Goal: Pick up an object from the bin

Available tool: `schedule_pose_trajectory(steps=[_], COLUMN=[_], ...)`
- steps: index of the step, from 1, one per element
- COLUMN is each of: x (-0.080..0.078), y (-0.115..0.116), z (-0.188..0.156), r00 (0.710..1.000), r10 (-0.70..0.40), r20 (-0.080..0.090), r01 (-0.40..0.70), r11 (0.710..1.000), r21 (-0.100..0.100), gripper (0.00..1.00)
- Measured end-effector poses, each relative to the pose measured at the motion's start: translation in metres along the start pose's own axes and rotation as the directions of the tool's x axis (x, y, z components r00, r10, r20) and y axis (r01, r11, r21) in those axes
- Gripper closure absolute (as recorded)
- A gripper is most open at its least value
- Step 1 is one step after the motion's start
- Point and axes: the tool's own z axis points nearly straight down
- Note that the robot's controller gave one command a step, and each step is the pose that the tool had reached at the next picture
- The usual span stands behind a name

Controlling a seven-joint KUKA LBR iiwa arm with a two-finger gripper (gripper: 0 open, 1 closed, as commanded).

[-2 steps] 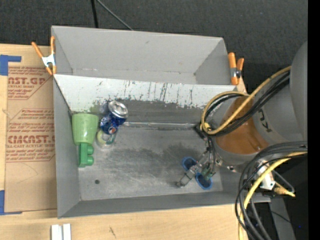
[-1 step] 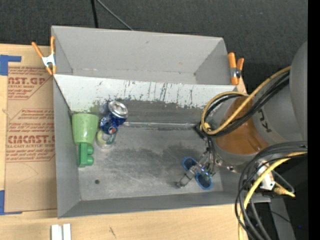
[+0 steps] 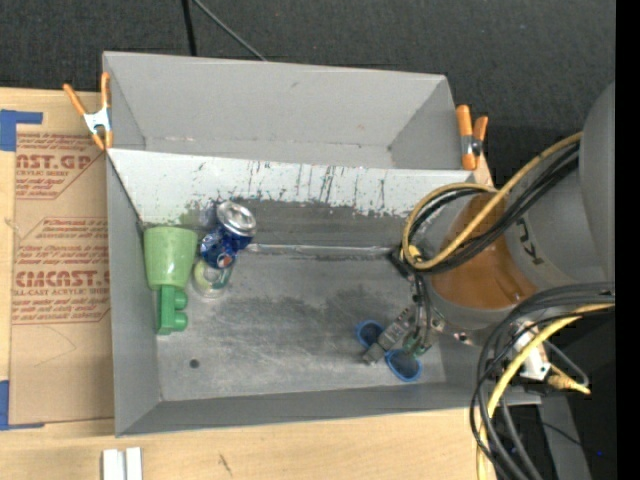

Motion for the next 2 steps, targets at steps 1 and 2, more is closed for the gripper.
schedule_pose_trajectory(steps=[1, 2], x=[0.000, 0.000], y=[0.001, 0.001], z=[-0.050, -0.074], r00=[1.000, 1.000], r10=[-0.002, -0.003], r20=[0.007, 0.006], r01=[0.002, 0.003], r11=[1.000, 1.000], r21=[-0.004, -0.003], gripper=[1.00, 1.00])
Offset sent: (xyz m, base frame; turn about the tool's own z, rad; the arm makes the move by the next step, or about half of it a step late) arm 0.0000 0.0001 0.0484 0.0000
